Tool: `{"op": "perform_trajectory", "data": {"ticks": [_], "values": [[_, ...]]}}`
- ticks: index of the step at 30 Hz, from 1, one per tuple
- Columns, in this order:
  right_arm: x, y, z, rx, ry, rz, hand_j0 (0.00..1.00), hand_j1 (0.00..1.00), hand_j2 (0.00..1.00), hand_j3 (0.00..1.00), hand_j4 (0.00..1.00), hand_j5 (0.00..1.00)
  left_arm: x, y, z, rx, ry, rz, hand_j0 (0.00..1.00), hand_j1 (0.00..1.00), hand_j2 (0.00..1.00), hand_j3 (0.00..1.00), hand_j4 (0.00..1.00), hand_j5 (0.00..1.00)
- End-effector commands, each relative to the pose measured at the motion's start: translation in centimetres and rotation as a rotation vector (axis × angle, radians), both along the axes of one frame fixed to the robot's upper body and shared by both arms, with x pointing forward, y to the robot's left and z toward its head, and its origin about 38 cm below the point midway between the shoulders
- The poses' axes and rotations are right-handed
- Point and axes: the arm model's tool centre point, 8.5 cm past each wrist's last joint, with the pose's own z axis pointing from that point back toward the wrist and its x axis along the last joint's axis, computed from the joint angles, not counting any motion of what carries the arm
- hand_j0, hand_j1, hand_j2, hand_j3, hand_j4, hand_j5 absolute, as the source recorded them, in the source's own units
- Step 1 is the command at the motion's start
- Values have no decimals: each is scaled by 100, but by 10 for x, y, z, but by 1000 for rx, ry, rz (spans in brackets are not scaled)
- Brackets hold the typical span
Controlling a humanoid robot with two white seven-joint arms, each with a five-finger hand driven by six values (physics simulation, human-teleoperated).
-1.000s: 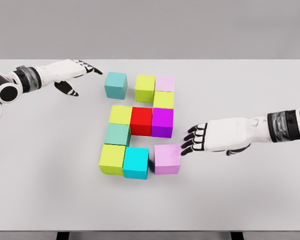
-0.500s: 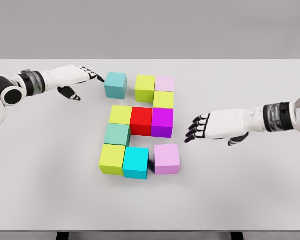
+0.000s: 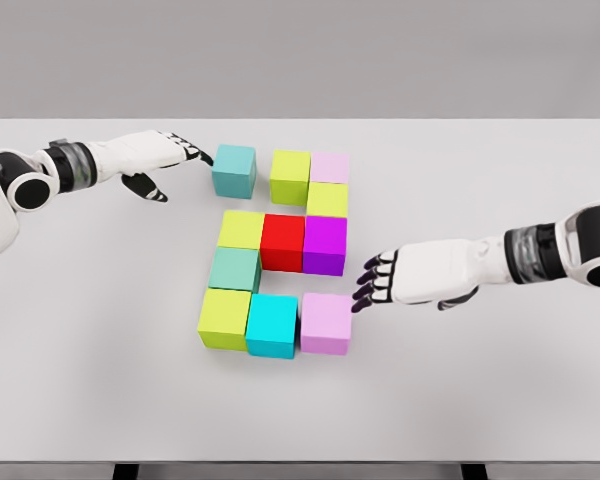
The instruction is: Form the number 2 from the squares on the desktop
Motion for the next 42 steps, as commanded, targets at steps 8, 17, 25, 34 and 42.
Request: {"op": "perform_trajectory", "data": {"ticks": [8, 17, 25, 34, 42], "values": [[-1, -1, 1, -1, -4, -1, 100, 100, 100, 100, 100, 100, 0, -10, 3, -17, -9, -21, 88, 88, 88, 88, 88, 88], [5, 0, 0, 5, -1, -13, 100, 100, 100, 100, 100, 100, 0, -17, 1, -9, 7, -33, 88, 88, 88, 88, 88, 88], [5, 5, -1, 10, -1, -4, 100, 100, 100, 100, 100, 100, 1, -22, 3, -12, 2, -40, 91, 91, 91, 91, 91, 91], [40, -101, 116, 428, -75, -391, 100, 100, 100, 100, 100, 100, 2, -23, 4, -8, -1, -42, 97, 97, 97, 97, 97, 97], [18, -140, 83, 781, 7, -563, 100, 100, 100, 100, 100, 100, 5, -7, 12, -19, -13, -6, 100, 100, 100, 100, 100, 100]]}}
